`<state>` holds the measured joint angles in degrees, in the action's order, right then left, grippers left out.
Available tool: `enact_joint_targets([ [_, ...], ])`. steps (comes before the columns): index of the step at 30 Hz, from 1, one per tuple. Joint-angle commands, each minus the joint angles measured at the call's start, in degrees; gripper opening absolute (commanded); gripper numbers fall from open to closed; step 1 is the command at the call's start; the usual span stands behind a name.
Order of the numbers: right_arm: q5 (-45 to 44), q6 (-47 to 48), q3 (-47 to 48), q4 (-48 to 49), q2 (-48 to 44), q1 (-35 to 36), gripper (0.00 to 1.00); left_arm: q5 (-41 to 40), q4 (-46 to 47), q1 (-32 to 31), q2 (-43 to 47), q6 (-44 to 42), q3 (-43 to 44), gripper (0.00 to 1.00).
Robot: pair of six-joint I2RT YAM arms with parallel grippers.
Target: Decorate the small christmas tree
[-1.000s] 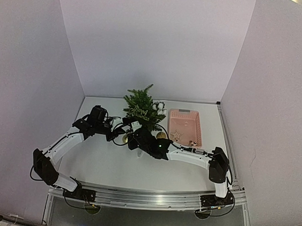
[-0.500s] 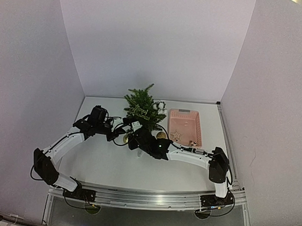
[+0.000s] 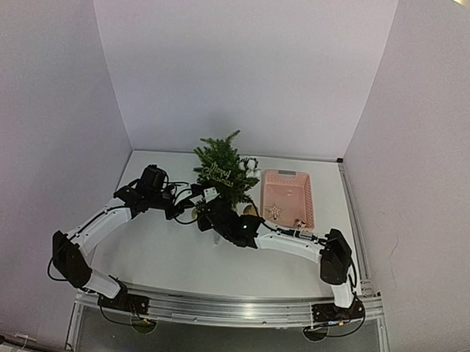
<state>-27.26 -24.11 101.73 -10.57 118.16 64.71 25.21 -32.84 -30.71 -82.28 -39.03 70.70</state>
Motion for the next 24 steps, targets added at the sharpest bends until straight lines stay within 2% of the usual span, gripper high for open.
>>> enact_joint_targets([
  [1, -2.9, 0.4, 1.2, -4.0, 1.2, 0.4, 0.0, -2.5, 1.6, 0.6, 1.1, -0.5, 0.4, 0.0],
  [11, -1.6, 0.7, 2.1, -3.9, 1.7, 0.4, 0.0, -2.1, 0.7, 0.6, 2.5, -0.5, 1.0, 0.03],
  [13, -1.4, 0.7, 2.3, -4.0, 1.8, 0.4, 0.0, -1.0, 0.0, 0.6, 3.2, -0.6, 0.9, 0.07],
  [17, -1.5, 0.7, 2.4, -4.0, 1.8, 0.4, 0.0, 0.5, -1.1, 1.1, 4.5, -1.0, 0.4, 0.23],
  [24, -1.5, 1.4, 3.0, -3.9, 1.6, 0.5, 0.0, 2.1, -1.7, 2.5, 4.6, -0.5, 1.4, 0.26],
])
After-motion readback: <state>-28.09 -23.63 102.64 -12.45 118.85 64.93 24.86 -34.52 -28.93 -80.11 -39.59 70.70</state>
